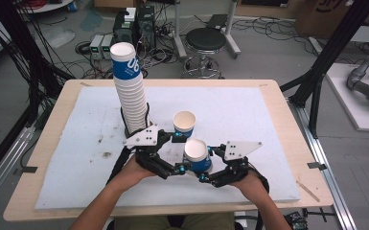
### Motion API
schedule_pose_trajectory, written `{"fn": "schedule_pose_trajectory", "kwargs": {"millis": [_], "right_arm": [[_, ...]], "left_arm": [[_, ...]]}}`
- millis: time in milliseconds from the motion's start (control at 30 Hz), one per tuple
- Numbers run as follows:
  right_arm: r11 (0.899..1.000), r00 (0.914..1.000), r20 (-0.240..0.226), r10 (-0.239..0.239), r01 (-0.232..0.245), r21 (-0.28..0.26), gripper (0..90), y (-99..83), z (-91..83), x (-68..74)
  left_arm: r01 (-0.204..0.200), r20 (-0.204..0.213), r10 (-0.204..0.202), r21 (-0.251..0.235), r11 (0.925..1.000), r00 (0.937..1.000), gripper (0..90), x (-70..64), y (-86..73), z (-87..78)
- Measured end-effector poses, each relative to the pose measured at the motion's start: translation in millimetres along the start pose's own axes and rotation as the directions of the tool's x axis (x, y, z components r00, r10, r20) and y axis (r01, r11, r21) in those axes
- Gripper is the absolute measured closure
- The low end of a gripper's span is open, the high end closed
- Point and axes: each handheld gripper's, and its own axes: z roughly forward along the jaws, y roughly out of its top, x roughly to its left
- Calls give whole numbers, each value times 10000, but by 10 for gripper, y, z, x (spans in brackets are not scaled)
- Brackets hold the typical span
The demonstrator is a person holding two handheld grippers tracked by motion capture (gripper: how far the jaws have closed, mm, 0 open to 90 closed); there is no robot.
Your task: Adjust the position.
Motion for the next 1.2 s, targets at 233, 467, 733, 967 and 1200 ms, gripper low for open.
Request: {"fn": "schedule_pose_trajectory", "kwargs": {"millis": [233,467,733,967,1200], "right_arm": [[9996,9994,288,-204,199,184,289,63,-87,-38],[9953,9979,347,-545,516,814,289,159,-63,-84],[9758,9943,126,-1059,1014,1939,289,241,13,-93],[9383,9871,-139,-1597,1562,3085,288,348,110,-66],[9165,9819,-569,-1807,1891,3526,287,424,157,-51]], "left_arm": [[14,-183,-6,435,9991,9998,142,27,89,-119],[-177,-209,197,936,9955,9996,143,34,189,-143],[-232,-112,253,1607,9867,9996,143,41,248,-109],[-363,-26,380,2399,9701,9993,145,27,250,-23],[-339,8,353,2963,9545,9994,153,24,248,38]]}}
